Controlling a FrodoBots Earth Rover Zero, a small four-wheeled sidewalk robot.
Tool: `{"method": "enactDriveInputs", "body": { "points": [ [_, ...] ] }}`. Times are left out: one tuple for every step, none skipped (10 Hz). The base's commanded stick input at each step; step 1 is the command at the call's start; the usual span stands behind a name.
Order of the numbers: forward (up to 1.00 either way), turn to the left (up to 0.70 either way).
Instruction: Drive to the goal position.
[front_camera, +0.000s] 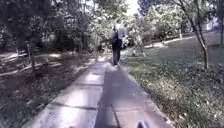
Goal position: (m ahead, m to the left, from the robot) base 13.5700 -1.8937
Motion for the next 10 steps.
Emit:
{"method": "enactDriveInputs", "body": {
  "points": [
    [0.50,-0.30],
    [0.50,-0.50],
    [0.50,-0.50],
    [0.50,-0.18],
    [0.50,0.00],
    [0.50,0.00],
    [0.50,0.00],
    [0.50,0.00],
    [0.50,0.00],
    [0.50,0.00]
  ]
}}
